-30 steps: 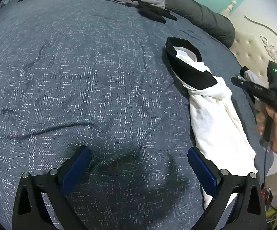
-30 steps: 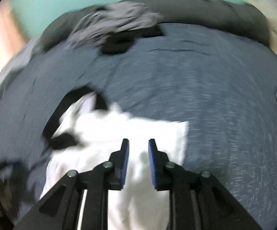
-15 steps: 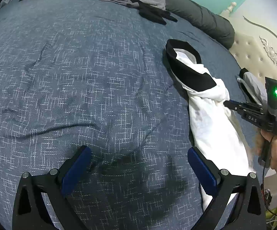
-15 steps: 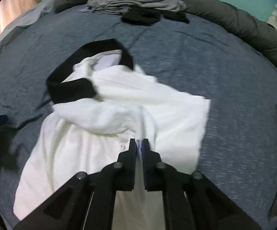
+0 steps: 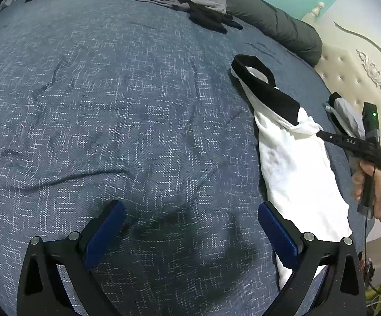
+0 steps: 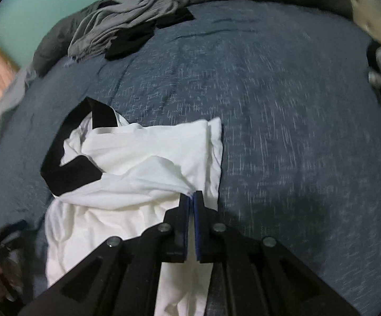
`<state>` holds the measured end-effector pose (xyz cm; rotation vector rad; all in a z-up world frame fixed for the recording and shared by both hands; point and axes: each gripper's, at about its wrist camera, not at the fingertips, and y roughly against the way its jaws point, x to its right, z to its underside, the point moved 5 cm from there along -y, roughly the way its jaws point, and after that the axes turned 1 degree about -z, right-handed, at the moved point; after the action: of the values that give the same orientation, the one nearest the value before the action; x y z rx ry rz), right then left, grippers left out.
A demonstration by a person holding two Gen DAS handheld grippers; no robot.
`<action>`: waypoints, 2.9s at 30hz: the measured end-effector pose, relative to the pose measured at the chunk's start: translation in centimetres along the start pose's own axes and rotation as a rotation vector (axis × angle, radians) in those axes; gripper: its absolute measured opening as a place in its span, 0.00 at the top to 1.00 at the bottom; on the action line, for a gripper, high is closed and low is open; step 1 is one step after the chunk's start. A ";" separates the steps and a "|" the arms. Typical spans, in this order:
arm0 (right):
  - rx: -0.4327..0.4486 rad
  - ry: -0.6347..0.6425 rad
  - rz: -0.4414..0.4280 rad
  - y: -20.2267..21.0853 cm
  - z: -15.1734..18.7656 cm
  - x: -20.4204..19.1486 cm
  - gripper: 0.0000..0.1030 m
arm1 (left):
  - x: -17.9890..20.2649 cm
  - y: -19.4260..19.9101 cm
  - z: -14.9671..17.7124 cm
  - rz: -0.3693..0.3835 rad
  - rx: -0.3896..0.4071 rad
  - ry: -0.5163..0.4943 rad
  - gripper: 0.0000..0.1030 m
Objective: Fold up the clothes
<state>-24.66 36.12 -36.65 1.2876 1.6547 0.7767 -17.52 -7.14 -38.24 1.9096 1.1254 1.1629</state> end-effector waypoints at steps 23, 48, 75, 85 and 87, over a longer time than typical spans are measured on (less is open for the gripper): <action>0.053 0.625 -0.010 -0.8 1.6 -18.1 0.66 | -0.1 0.3 -0.1 0.004 0.008 0.005 0.00; 0.115 0.224 -0.133 -0.3 -9.2 -12.9 0.91 | -0.2 0.6 -0.1 0.009 0.015 0.020 0.00; 0.056 0.468 -0.048 -1.8 -11.2 -18.0 0.64 | 1.8 -0.1 0.4 0.028 0.002 -0.011 0.00; -0.131 0.681 0.068 -7.3 -8.8 -22.2 0.64 | 5.8 -1.2 2.1 0.052 -0.038 -0.109 0.00; -0.144 0.683 0.055 -7.7 -8.7 -22.4 0.84 | 6.5 -1.4 2.5 0.056 -0.047 -0.128 0.00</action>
<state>-33.92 12.85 -33.88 1.0228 2.0383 1.4556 -14.12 -0.92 -38.04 1.9614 0.9738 1.0704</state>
